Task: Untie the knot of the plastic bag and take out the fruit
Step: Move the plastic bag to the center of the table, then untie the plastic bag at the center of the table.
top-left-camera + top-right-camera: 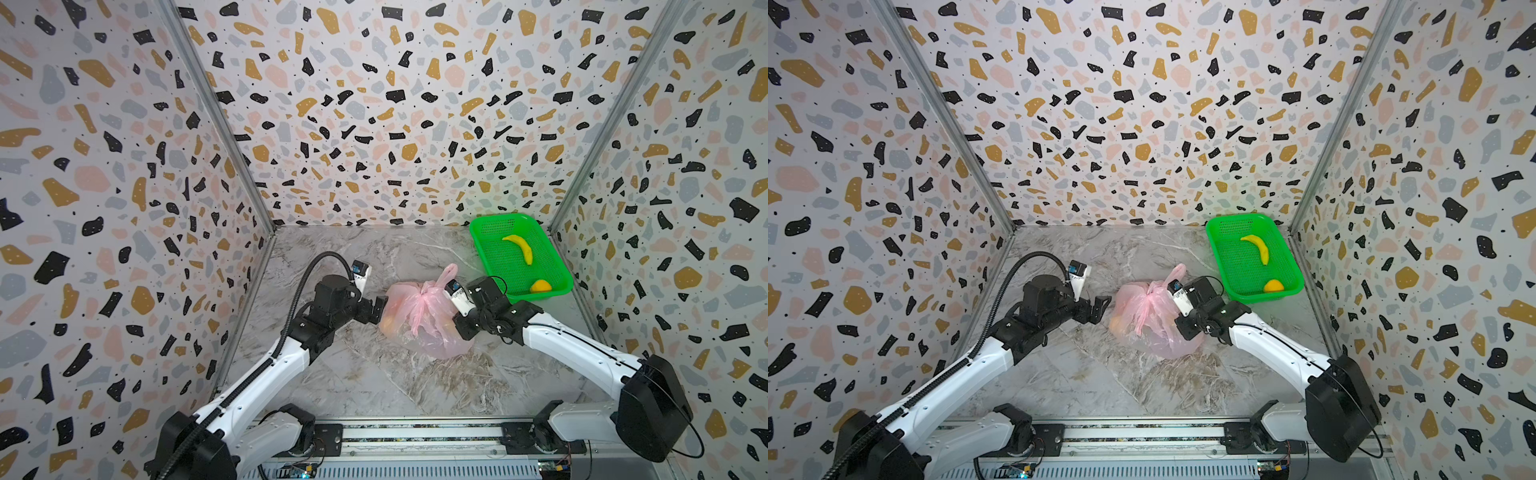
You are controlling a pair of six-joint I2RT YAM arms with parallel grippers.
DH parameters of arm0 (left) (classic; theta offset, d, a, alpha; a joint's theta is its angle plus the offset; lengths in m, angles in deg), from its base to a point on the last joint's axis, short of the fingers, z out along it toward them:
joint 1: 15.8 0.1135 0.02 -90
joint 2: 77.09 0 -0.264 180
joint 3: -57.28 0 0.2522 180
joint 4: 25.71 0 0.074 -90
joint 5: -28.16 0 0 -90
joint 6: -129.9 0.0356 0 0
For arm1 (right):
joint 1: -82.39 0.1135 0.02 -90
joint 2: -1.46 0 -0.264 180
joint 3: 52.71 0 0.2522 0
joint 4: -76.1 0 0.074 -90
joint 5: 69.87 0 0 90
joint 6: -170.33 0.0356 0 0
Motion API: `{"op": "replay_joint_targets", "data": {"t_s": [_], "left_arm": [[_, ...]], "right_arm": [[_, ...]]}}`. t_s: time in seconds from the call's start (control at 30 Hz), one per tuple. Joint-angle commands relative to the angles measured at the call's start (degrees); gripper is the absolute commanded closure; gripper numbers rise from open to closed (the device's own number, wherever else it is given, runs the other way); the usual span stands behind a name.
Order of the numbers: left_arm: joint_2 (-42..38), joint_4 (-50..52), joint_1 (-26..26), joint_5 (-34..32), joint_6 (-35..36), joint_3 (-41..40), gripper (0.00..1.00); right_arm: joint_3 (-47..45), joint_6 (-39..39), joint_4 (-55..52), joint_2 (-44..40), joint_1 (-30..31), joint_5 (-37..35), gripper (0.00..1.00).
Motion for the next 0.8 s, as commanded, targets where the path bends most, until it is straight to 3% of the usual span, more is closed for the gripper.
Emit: {"op": "replay_joint_targets", "data": {"t_s": [0.0, 0.1, 0.23, 0.4, 0.77], "left_arm": [[1.1, -0.5, -1.1, 5.1, 2.6, 2.8, 0.0], [2.8, -0.5, -2.2, 7.3, 3.3, 3.9, 0.0], [6.3, -0.9, -2.9, 9.5, 4.2, 5.0, 0.0], [11.2, -3.3, -2.9, 12.2, 4.0, 6.3, 0.02], [17.2, -6.3, -2.9, 16.7, 4.9, 8.5, 0.24]], "right_arm": [[3.8, -1.2, -2.1, 0.3, -2.2, -2.8, 0.84], [4.9, -1.8, -2.1, 0.8, -2.7, -2.3, 0.6], [4.9, -1.5, -0.7, -0.3, -2.7, 0.4, 0.47], [4.8, -1.4, 0.8, -3.4, -2.7, 3.6, 0.4], [3.6, -1.0, 4.0, -7.1, -3.2, 8.0, 0.36]]}}
